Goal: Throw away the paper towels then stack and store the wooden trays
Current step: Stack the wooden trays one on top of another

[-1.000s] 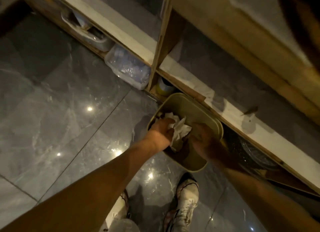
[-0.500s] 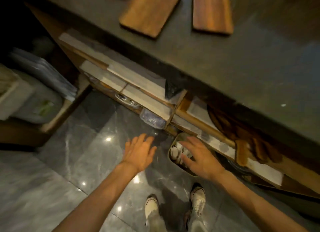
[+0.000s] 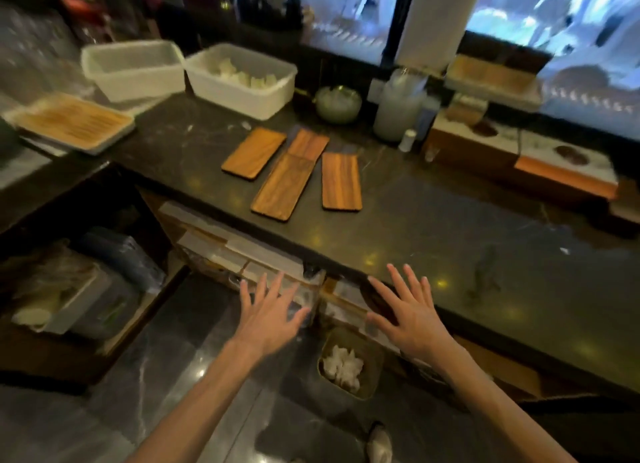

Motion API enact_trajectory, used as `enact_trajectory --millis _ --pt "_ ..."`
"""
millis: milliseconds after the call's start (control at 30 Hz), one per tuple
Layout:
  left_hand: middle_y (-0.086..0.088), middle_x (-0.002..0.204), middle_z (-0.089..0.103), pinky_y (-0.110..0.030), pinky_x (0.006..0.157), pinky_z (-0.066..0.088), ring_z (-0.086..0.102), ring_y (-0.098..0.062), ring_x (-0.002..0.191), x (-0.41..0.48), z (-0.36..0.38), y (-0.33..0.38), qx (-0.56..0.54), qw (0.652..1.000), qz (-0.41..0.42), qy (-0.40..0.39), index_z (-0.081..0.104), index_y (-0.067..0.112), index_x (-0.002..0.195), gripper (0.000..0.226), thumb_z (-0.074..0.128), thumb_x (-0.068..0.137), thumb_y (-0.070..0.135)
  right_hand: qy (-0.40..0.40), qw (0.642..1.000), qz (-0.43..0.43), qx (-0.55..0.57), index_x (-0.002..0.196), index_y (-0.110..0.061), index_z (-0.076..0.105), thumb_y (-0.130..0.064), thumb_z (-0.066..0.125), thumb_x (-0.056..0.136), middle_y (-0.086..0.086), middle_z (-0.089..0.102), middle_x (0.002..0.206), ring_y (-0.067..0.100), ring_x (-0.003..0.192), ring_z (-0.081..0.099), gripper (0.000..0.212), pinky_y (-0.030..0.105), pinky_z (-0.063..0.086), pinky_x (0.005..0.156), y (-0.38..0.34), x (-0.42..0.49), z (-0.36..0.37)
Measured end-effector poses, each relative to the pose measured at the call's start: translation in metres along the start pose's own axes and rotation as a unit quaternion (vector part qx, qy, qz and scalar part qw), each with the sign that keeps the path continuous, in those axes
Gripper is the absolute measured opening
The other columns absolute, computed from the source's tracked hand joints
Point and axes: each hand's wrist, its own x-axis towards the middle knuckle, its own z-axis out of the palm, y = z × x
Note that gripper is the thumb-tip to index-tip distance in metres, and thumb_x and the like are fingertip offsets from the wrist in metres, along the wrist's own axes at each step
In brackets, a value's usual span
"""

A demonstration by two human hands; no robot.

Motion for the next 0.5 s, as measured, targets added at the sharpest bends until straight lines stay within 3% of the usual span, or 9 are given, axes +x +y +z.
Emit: enact_trajectory --millis 267,500 --pt "-0.002 0.162 0.012 -0.057 0.117 -0.005 0.005 -0.028 0.15 0.04 -0.04 0.078 0.068 0.995 0.068 0.006 0.026 0.035 0.148 0.06 0.026 0.094 0.061 0.099 0.989 0.092 0.064 0.145 -0.056 0.003 -0.082 0.015 0.082 -0.011 -0.002 0.162 0.012 0.145 -0.02 0.069 0.048 -0.012 0.117 0.092 -0.039 -0.053" --pt "0.0 0.162 0.014 -0.056 0.116 -0.006 0.005 -0.028 0.15 0.098 -0.041 0.132 0.071 0.994 0.081 -0.02 0.026 0.039 0.146 0.059 0.024 0.091 0.062 0.12 0.971 0.148 0.143 0.144 -0.055 0.014 -0.086 0.017 0.078 -0.008 0.012 0.162 0.014 0.148 -0.004 0.072 0.043 -0.009 0.115 0.154 -0.032 -0.069"
